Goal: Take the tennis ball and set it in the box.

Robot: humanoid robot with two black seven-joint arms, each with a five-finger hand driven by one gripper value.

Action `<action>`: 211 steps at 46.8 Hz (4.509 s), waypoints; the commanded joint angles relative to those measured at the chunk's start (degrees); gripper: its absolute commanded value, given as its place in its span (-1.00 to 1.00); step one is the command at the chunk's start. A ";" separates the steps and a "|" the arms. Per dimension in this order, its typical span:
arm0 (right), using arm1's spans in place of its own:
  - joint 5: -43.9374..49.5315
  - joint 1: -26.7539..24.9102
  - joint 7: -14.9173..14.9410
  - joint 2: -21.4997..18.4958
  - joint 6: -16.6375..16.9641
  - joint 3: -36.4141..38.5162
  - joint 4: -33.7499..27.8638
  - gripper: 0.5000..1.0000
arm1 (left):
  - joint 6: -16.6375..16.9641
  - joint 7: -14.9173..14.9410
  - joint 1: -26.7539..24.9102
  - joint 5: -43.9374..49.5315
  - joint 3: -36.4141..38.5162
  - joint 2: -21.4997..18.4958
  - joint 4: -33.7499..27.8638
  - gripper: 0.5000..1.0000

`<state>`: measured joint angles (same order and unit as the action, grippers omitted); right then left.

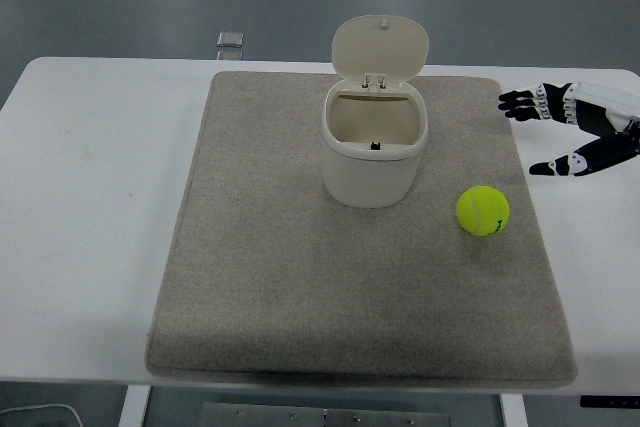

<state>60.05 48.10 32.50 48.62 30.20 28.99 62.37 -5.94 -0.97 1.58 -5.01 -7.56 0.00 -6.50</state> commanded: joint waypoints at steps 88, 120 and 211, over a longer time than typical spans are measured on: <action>14.74 -4.07 2.30 -5.64 -27.65 -12.99 2.41 0.43 | 0.05 0.00 0.00 0.00 0.00 0.00 0.00 0.97; 14.83 -0.47 2.50 -2.92 -24.14 -11.85 2.94 -1.00 | -0.04 0.00 0.00 0.00 0.00 0.00 0.00 0.97; 14.13 15.01 2.50 -20.23 -10.86 -5.26 -1.28 -0.48 | -0.04 0.00 0.00 0.00 0.00 0.00 0.00 0.97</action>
<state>74.17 63.19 35.00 28.30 19.30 23.76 61.19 -5.96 -0.97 1.58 -5.00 -7.56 0.00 -6.50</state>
